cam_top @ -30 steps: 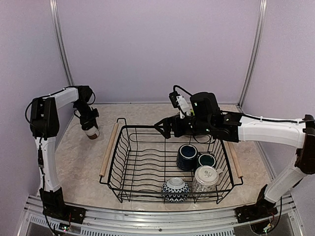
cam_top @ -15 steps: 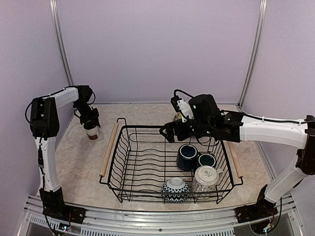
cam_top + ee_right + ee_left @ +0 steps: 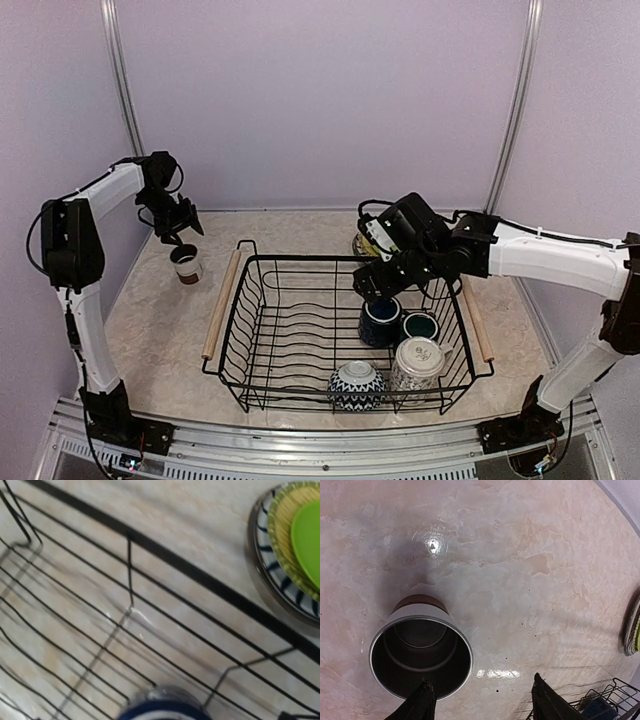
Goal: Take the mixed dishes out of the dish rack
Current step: Place the cup at the corner of the board, then grab the cup from the dish rack.
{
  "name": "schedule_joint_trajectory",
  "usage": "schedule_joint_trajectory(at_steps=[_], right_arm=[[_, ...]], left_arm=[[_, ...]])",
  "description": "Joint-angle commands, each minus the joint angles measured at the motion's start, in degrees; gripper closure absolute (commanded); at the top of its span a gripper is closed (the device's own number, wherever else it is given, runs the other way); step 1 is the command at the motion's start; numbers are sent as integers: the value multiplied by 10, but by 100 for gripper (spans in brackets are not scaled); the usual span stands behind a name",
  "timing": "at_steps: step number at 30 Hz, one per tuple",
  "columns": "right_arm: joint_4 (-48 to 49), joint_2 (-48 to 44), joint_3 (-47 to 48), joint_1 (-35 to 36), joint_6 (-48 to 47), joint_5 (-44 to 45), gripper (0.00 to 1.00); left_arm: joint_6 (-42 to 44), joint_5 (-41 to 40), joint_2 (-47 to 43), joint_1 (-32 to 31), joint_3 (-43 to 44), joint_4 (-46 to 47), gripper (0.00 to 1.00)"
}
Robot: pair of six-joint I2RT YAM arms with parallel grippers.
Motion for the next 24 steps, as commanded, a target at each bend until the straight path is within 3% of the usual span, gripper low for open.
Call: schedule_joint_trajectory(at_steps=[1, 5, 14, 24], right_arm=[[-101, 26, 35, 4, -53, -5, 0], [-164, 55, 73, 2, -103, -21, 0], [-194, 97, 94, -11, -162, -53, 0], [-196, 128, 93, -20, -172, -47, 0]], left_arm=[[8, 10, -49, 3, -24, 19, 35], [8, 22, -86, 2, -44, 42, 21], [8, 64, -179, 0, -100, 116, 4], [8, 119, -257, -3, -152, 191, 1]])
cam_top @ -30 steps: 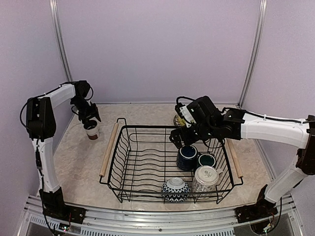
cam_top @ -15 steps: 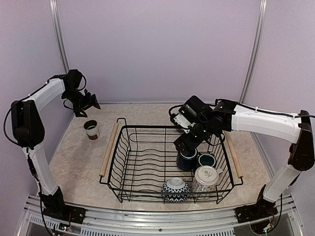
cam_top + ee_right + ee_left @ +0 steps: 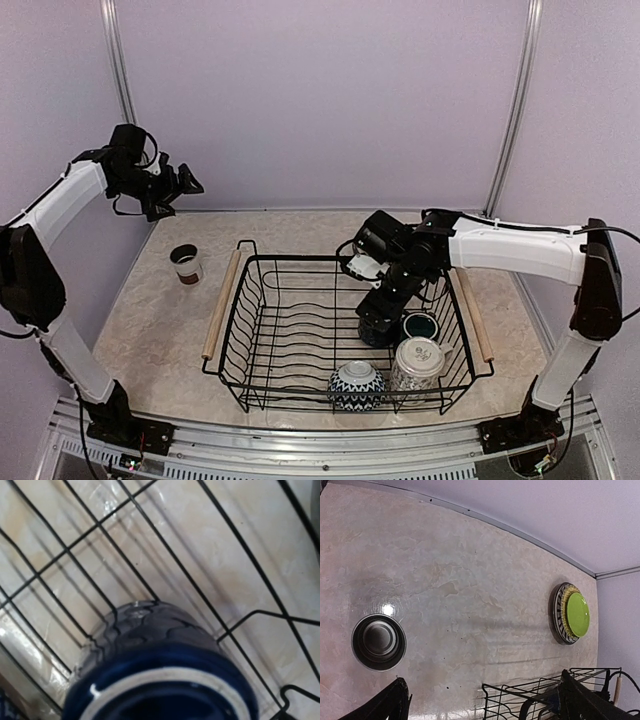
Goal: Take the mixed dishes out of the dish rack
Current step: Grab the cup from the dish rack.
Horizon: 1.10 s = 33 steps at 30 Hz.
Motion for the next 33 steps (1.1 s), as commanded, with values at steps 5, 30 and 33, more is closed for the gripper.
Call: schedule_joint_trajectory(at_steps=[5, 30, 33], right_arm=[[3, 20, 0, -20, -13, -14, 0], [55, 54, -50, -31, -10, -61, 14], [57, 52, -47, -31, -10, -70, 23]], left_arm=[[11, 45, -49, -10, -32, 64, 1], [17, 38, -51, -25, -33, 62, 1], [17, 37, -51, -25, -33, 62, 1]])
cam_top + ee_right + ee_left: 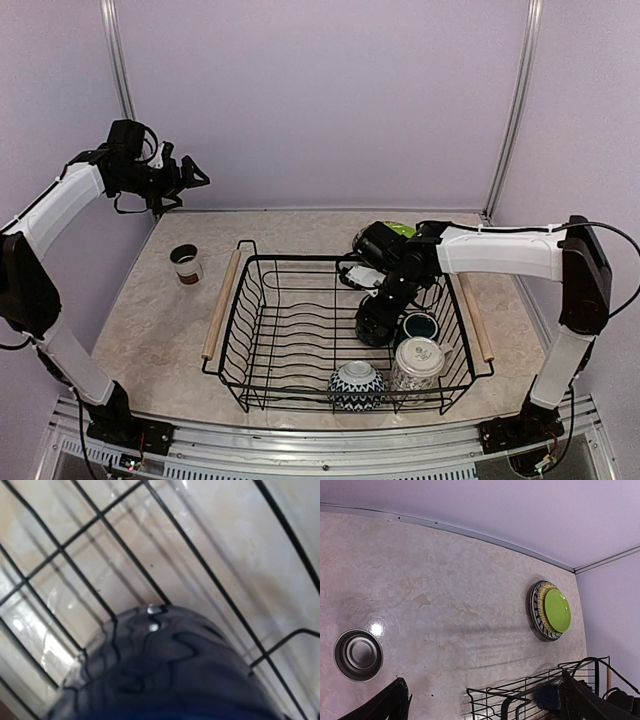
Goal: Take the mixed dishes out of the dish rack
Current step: Grab the cup from the dish rack.
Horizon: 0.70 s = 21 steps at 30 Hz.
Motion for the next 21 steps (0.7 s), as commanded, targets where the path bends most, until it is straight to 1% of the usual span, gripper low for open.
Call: schedule_joint_trajectory(at_steps=[1, 7, 10, 14, 19, 21], right_arm=[[4, 10, -9, -5, -1, -18, 26], [8, -13, 14, -5, 5, -21, 48], [26, -35, 21, -5, 16, -31, 59], [71, -66, 11, -5, 37, -41, 79], [132, -99, -11, -5, 74, -41, 94], [156, -113, -21, -5, 89, -69, 99]], left_arm=[[8, 0, -14, -4, -6, 3, 1], [9, -2, -15, -4, -6, 3, 1], [9, -4, -16, -4, -6, 3, 1], [8, -6, -19, -4, -7, 4, 1], [6, -1, -21, -5, -9, 7, 1], [8, 1, -26, -8, -12, 13, 1]])
